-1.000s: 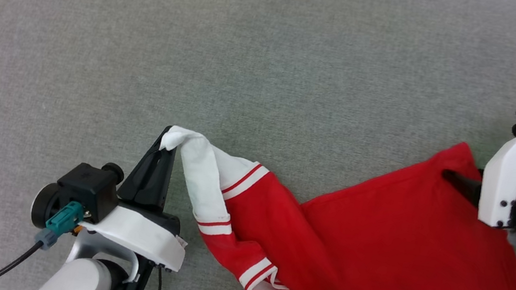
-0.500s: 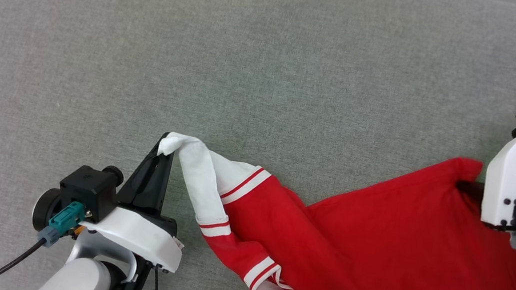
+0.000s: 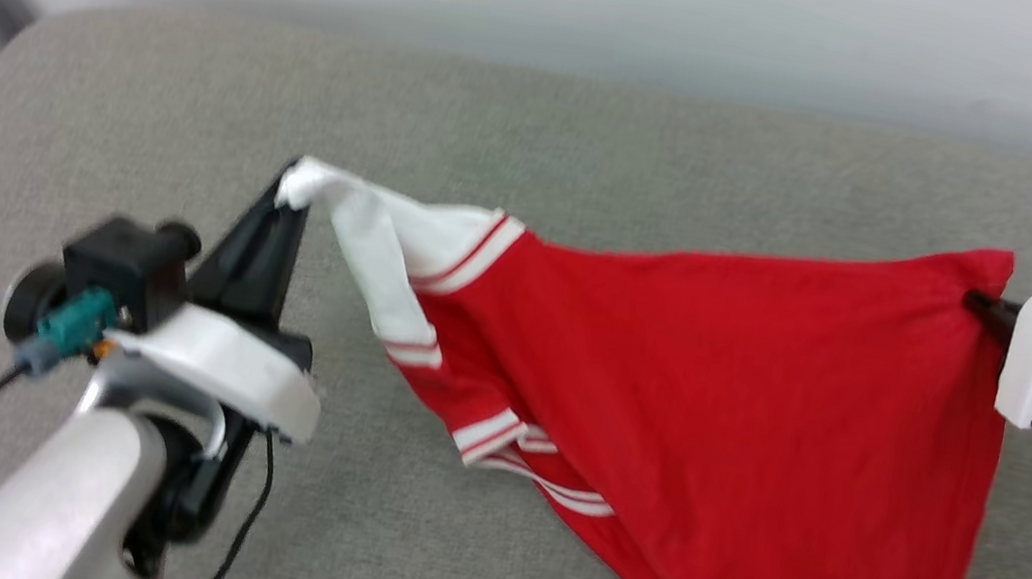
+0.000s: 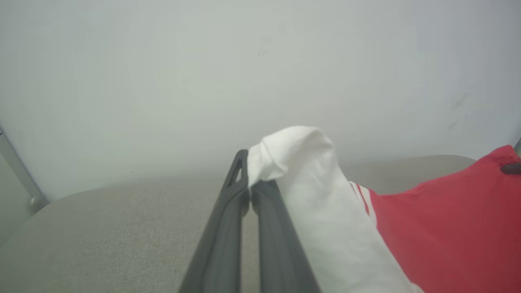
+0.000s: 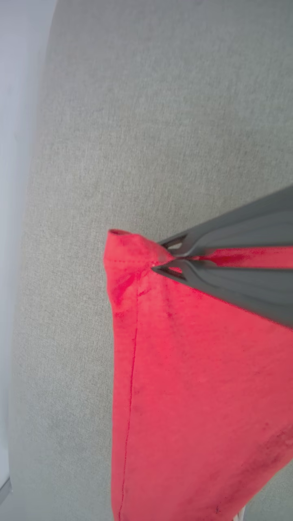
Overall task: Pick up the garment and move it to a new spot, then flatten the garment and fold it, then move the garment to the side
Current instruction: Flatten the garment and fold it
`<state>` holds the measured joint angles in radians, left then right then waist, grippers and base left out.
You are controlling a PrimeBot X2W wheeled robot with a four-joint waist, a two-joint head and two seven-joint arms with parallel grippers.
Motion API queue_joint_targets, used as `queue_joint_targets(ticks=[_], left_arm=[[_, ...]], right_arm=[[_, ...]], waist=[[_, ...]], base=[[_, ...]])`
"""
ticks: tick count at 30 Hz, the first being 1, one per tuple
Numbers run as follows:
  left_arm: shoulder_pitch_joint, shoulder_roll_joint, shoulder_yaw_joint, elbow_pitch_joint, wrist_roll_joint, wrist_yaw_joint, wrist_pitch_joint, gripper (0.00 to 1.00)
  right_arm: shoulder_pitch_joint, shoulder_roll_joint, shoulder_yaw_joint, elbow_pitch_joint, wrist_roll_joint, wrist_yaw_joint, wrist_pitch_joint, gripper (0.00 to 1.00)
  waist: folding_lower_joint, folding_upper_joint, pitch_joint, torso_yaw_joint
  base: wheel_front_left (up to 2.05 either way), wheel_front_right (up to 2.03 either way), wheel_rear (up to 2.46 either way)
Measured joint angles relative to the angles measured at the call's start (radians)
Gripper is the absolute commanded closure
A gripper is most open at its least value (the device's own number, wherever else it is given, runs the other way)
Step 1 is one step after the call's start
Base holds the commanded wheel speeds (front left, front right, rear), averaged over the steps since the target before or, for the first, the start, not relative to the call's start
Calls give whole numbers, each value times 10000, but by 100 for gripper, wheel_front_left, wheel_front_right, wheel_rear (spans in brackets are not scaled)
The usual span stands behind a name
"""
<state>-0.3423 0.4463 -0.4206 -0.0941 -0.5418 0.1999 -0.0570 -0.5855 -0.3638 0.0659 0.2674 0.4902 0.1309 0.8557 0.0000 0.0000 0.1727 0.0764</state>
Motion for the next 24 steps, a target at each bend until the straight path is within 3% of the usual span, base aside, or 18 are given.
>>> queue_joint_targets(ticks=[11,17,24], left_arm=[[-3457,-10,384,2702,-291,-842,514,100],[-6204,-153,437,4558,63,-1231,265,100],[-9450,77,543,5776,708,-1469,-36,100]], right_arm=[[-1300,-422,42,240,-522,2,-1072,100],[-2847,-604,186,391,-819,6,-1891,100],[-5120,-616,132,612,-1206,10,-3083,100]], waist=[[-2,0,-845,-877],[-1,0,-229,-1008],[0,0,1103,-1175]], base=[[0,0,0],[0,0,0],[0,0,0]])
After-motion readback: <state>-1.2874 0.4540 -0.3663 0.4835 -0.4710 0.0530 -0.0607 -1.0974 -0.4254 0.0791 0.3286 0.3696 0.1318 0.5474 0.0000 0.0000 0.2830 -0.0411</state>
